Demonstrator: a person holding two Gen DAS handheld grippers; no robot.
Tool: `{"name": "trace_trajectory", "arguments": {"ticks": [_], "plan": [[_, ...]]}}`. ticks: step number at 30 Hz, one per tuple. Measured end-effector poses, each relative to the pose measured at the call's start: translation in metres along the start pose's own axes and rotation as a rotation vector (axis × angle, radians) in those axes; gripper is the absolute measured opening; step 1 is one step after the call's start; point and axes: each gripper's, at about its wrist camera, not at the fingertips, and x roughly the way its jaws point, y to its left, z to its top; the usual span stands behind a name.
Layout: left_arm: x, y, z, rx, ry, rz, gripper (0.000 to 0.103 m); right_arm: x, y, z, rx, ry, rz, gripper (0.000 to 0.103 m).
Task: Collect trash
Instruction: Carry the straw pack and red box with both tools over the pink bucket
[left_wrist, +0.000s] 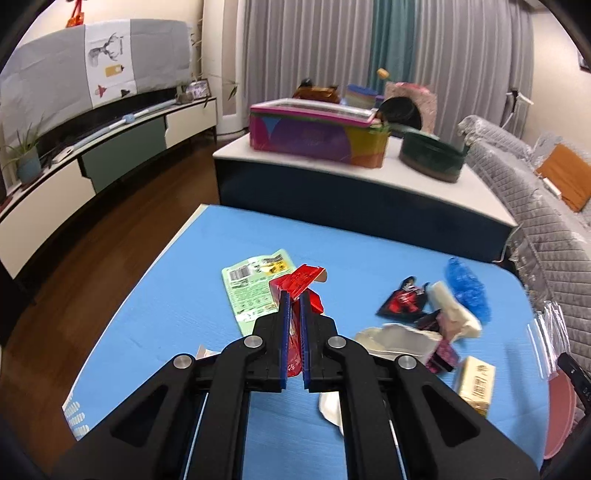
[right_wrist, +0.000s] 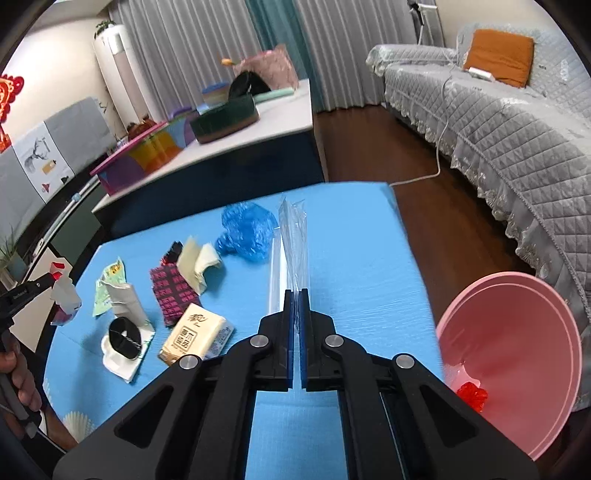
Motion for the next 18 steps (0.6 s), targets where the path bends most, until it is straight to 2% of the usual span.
{"name": "trace_trajectory", "arguments": {"ticks": [8,18], "plan": [[-0.028,-0.024,-0.004,0.048,-0.043,-0.076,0.005,-0.038,-0.004,0.001,-0.008,-0.072,-0.021,0.003],[-0.046,-0.063,-0.013,0.119,-0.074,-0.182,0.005,-0.065,-0.020,0.001,-0.006,-0.125,-0.076,0.003]]}}
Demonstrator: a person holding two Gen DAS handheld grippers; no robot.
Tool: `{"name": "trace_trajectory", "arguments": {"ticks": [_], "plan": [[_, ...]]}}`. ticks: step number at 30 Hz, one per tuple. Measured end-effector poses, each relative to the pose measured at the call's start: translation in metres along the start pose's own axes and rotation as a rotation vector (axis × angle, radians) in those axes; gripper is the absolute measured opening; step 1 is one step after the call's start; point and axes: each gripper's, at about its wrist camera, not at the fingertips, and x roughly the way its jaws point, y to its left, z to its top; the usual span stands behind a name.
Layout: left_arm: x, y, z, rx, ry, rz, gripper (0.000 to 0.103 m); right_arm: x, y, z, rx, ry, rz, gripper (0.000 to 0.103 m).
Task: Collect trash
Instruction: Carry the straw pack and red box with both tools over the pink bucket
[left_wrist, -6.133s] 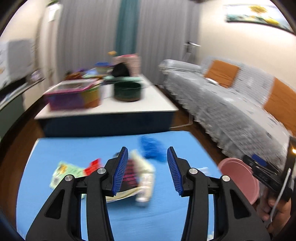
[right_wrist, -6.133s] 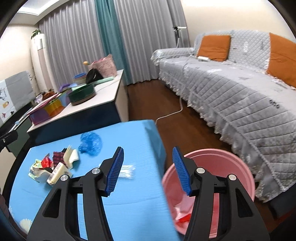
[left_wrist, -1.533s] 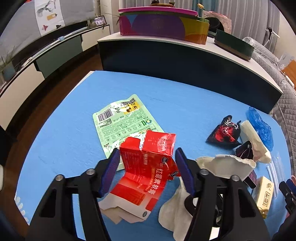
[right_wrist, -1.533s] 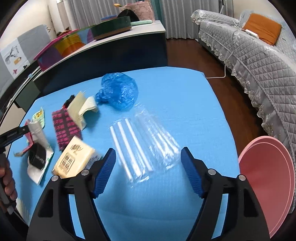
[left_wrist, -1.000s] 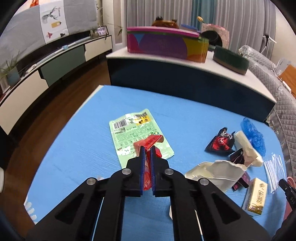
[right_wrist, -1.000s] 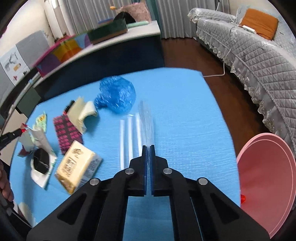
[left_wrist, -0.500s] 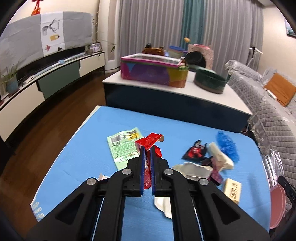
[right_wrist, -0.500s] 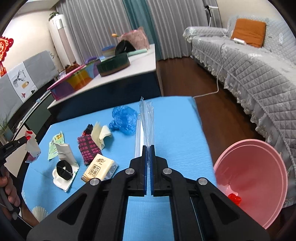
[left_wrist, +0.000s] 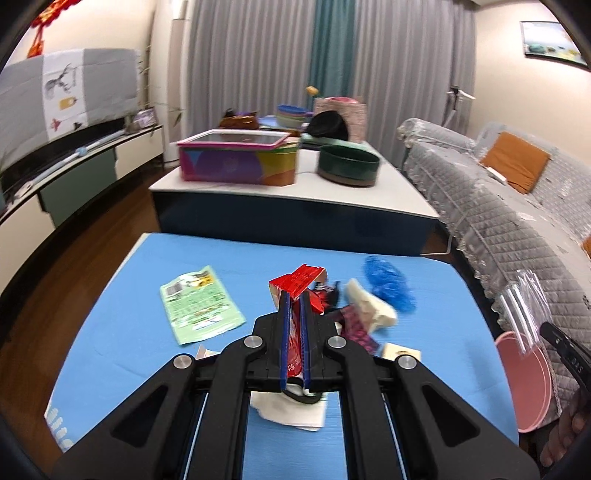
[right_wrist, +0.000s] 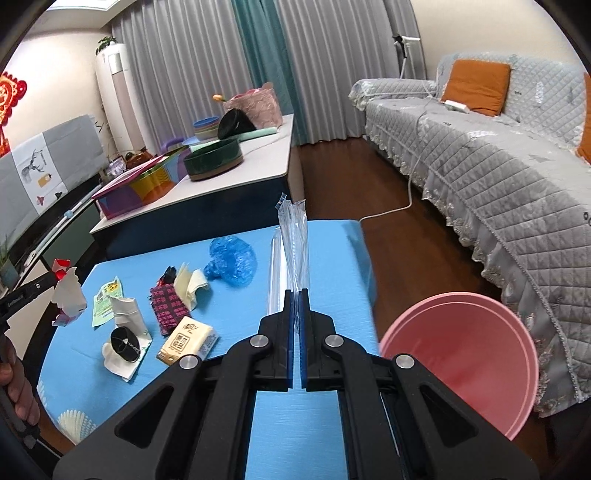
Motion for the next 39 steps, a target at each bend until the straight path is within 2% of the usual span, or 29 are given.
{"name": "trace_trajectory", "arguments": {"ticks": [18,39], "plan": [[0.005,-0.092,-0.015,0.121,-0.028,-0.213,0.005,-0.031,-0.061,0.001,0.064,-0.064,-0.117,0.003],[0.012,-0.192,-0.035,0.234,-0.009,-0.454,0.005,-0.061,-0.141,-0.012,0.154,-0.090,-0.273,0.003]]}}
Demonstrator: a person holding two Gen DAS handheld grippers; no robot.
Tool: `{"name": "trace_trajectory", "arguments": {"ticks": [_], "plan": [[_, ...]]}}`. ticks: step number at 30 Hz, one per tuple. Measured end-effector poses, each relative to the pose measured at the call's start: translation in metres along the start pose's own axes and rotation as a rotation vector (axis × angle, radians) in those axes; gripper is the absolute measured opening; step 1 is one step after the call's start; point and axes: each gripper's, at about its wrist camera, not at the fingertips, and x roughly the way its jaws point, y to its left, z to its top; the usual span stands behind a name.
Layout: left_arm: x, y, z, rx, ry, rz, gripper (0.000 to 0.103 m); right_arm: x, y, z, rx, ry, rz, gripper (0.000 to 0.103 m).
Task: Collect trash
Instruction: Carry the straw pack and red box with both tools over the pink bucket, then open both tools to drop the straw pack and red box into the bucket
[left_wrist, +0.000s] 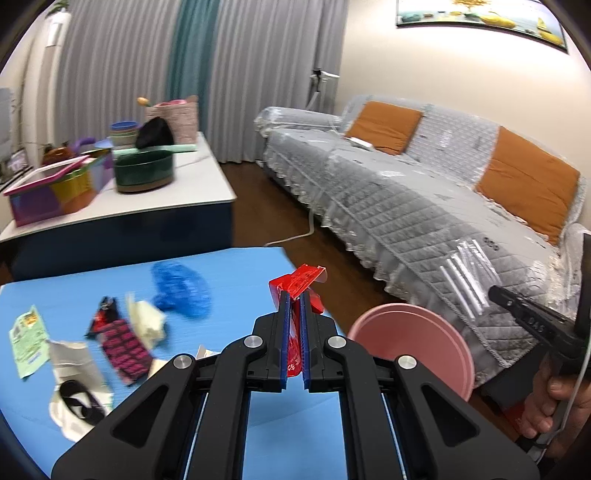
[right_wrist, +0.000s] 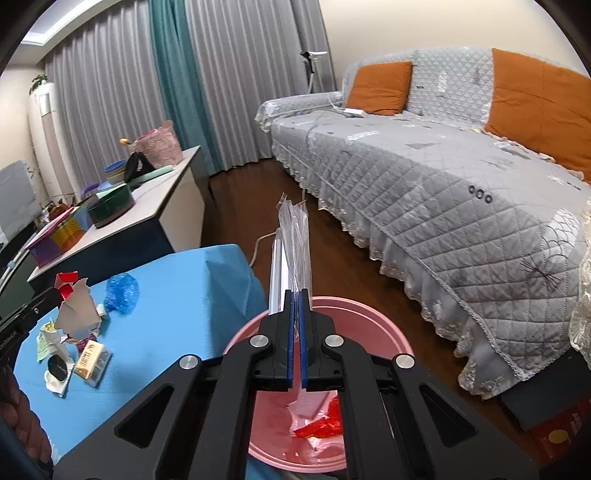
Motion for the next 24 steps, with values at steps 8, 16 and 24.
{"name": "trace_trajectory", "arguments": {"ticks": [8,16,24], "plan": [[0.020,-0.048,0.002,0.039,0.028,-0.131,0.005,-0.003,-0.027,-0.003,0.009,0.003,-0.045,0.003],[0.040,-0.090,-0.006,0.091,0.073,-0.233,0.005,0.000,-0.046,-0.009,0.015,0.023,-0.065,0.003],[0.051,-0.108,-0.011,0.110,0.103,-0.277,0.005,-0.001,-0.046,-0.009,-0.001,0.023,-0.059,0.003]]}}
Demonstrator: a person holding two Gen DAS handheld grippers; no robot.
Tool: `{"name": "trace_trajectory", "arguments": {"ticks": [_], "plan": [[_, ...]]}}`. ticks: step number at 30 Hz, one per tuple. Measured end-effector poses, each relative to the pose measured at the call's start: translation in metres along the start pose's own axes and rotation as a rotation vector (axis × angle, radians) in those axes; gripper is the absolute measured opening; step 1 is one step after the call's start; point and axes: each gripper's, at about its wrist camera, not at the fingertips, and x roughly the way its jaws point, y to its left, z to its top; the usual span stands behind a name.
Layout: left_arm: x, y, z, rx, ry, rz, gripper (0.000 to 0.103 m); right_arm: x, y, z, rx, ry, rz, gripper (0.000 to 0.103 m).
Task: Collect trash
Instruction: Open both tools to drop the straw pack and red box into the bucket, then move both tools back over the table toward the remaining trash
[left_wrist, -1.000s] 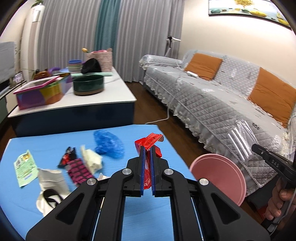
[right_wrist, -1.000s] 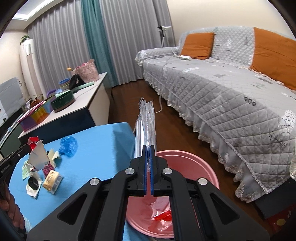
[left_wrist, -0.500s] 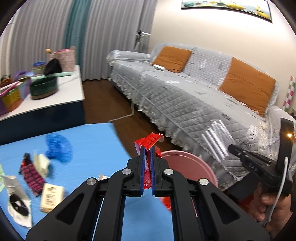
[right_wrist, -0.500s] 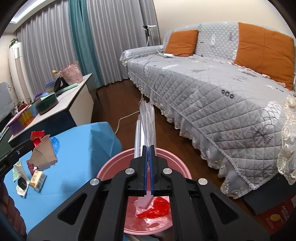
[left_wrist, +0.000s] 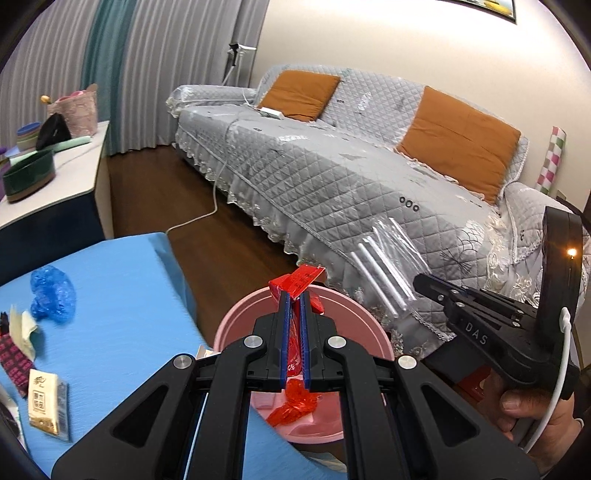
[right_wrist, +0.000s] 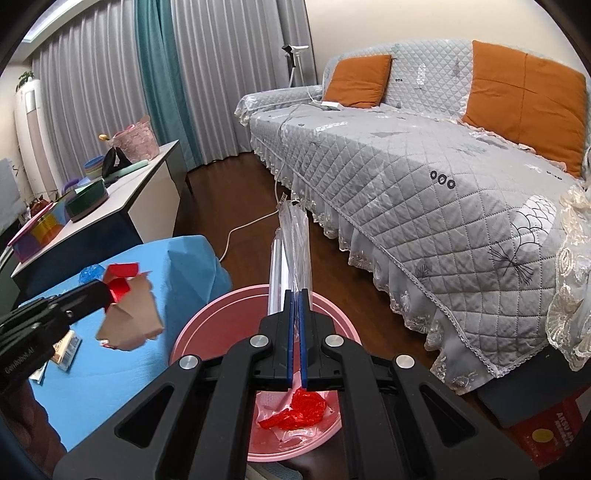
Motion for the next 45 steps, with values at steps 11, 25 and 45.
{"name": "trace_trajectory", "arguments": {"ticks": [11,25,45], "plan": [[0.000,-0.001,0.004,-0.002,0.003,-0.030,0.039,0.006,-0.002,-0.001,0.003,0.019,-0.029,0.046],[-0.042,0.025,0.005,0.009,-0.100,0.089,0.039,-0.005,0.042,0.007,-0.026,-0.097,0.026,0.047],[-0.148,0.156,-0.025,-0.177,-0.156,0.376,0.039,0.003,0.193,-0.014,-0.121,-0.037,0.257,0.048]]}}
